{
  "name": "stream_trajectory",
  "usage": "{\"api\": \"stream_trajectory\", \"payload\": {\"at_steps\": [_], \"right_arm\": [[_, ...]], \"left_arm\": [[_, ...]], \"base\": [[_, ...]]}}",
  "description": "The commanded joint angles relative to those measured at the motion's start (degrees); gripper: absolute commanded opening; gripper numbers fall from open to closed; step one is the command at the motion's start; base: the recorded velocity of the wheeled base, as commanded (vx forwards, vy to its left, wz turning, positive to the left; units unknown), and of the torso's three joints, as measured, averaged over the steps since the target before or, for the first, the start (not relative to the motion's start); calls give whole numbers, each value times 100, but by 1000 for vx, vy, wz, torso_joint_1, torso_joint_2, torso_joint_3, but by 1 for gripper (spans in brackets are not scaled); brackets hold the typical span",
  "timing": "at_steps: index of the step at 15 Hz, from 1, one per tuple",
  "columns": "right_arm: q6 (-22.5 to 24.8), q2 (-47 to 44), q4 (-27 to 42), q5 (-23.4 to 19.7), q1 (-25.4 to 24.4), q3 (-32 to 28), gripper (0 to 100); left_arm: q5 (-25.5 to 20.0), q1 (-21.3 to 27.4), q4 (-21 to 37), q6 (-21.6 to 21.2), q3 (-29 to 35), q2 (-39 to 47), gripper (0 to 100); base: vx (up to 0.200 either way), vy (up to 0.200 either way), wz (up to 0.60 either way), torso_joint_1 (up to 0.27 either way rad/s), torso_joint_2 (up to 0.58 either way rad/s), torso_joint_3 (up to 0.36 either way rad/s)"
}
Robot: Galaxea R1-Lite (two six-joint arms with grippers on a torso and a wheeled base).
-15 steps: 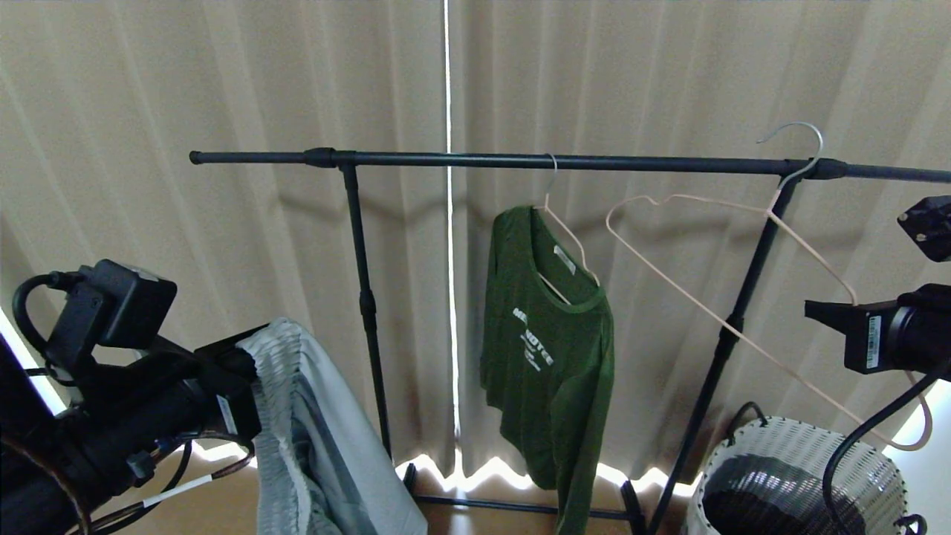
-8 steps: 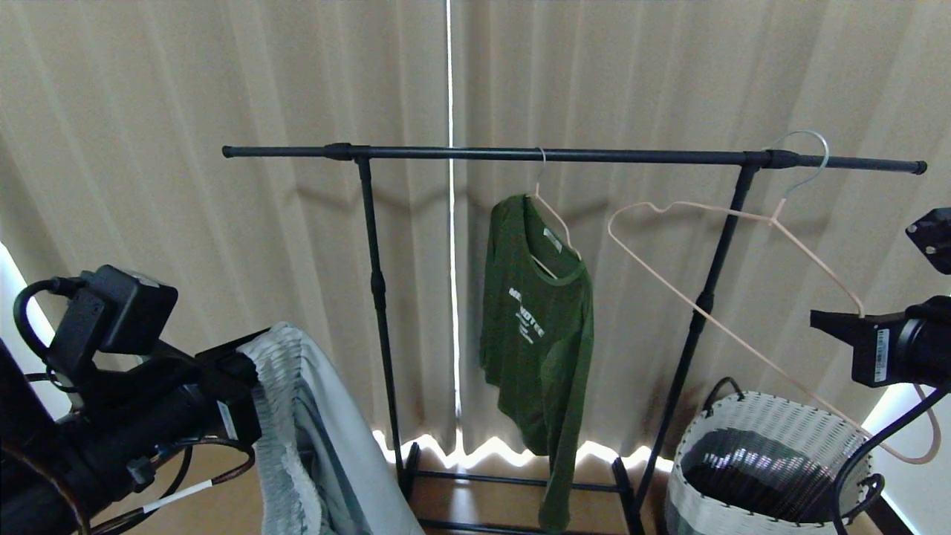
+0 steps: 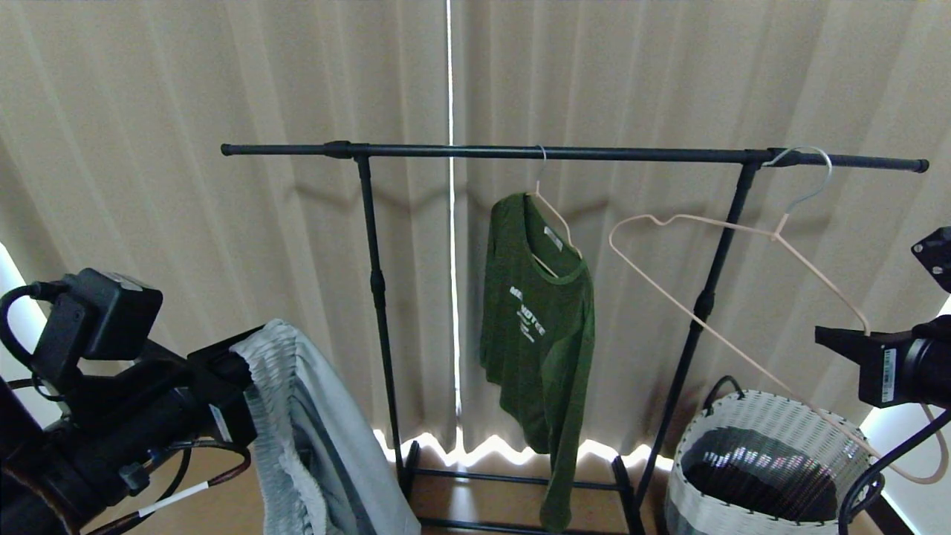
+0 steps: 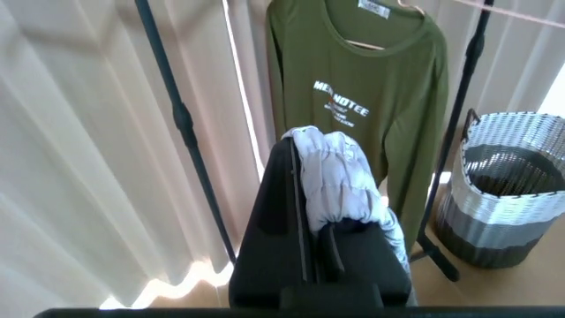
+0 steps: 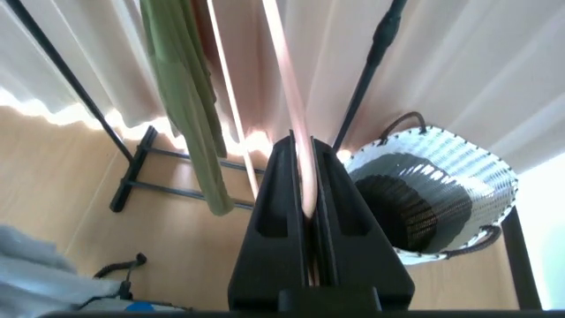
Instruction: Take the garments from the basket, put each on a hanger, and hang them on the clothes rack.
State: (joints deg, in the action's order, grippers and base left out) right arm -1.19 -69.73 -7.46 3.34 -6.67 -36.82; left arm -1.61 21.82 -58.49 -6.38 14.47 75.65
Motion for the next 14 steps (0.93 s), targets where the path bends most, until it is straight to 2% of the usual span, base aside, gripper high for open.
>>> {"api": "stream_trajectory", "payload": {"at_steps": [1,3,5,6,7,10,11,12,13,14], "right_arm": [[-4,12,-1,0,-36,-27,0],[-21,3,-256,-18,-186,8,0],[-21,-23,-994,-35,-397,157,0],[-30,-23,-1100,-35,-432,201,0],[-100,12,-1275,-202,-643,263,0],[-364,-155,-1311,-475,-1161,351,0],[-364,-243,-1311,-483,-1240,377,0],[-390,-542,-1363,-483,-1425,474,0],[-408,-656,-1372,-483,-1689,535,0],[-417,-665,-1372,-492,-1829,553,0]], "left_arm": [[29,-20,39,22,21,-130,0],[196,-38,145,-13,135,-104,0],[671,-29,1235,-92,610,-130,0],[723,-29,1551,-92,803,-148,0],[750,6,2263,-83,1269,-148,0],[785,129,3854,5,2385,2,0],[838,156,4065,75,2578,55,0],[1189,288,4583,348,3150,301,0],[1514,384,4742,506,3501,556,0],[1646,419,4750,585,3607,670,0]], "base": [[0,0,0,0,0,0],[0,0,0,0,0,0],[0,0,0,0,0,0],[0,0,0,0,0,0],[0,0,0,0,0,0],[0,0,0,0,0,0],[0,0,0,0,0,0],[0,0,0,0,0,0],[0,0,0,0,0,0],[0,0,0,0,0,0]]}}
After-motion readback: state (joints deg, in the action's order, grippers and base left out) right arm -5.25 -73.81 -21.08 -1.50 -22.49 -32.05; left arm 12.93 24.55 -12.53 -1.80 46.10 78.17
